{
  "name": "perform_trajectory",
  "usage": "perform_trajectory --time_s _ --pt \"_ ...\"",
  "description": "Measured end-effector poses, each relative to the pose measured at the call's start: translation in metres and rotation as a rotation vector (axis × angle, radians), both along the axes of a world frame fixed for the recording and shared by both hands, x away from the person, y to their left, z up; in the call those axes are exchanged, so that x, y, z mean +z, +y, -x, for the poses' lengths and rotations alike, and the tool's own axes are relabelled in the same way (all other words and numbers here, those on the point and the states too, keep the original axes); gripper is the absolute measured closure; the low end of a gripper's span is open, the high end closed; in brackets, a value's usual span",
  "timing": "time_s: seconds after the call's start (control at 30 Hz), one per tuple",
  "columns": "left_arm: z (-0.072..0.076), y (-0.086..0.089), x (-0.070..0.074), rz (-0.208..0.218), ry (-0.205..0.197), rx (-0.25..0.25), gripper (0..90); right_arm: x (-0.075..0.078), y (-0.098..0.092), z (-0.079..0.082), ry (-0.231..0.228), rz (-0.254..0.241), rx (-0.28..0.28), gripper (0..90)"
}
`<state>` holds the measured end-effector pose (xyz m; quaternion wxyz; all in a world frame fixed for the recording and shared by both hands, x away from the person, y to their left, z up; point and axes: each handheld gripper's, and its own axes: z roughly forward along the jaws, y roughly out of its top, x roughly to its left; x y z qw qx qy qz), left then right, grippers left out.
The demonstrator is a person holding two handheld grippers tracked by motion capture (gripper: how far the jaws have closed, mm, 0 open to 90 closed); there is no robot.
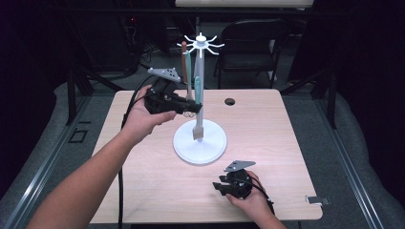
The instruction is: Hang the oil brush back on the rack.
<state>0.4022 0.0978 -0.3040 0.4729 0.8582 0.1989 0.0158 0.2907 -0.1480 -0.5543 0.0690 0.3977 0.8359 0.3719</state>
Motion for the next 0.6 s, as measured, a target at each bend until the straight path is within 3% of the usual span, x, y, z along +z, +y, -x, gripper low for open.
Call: perform_trajectory --time_s 0.27,0.6 --pt "-0.013 -0.009 0.023 0.006 -0.008 0.002 84.7 -0.001 -0.001 0.000 -0.010 -0.017 -0.007 60.2" --pt "-0.035 -0.006 0.020 0.058 0.057 0.036 84.7 -0.003 0.000 0.000 -0.007 -0.021 -0.008 59.5"
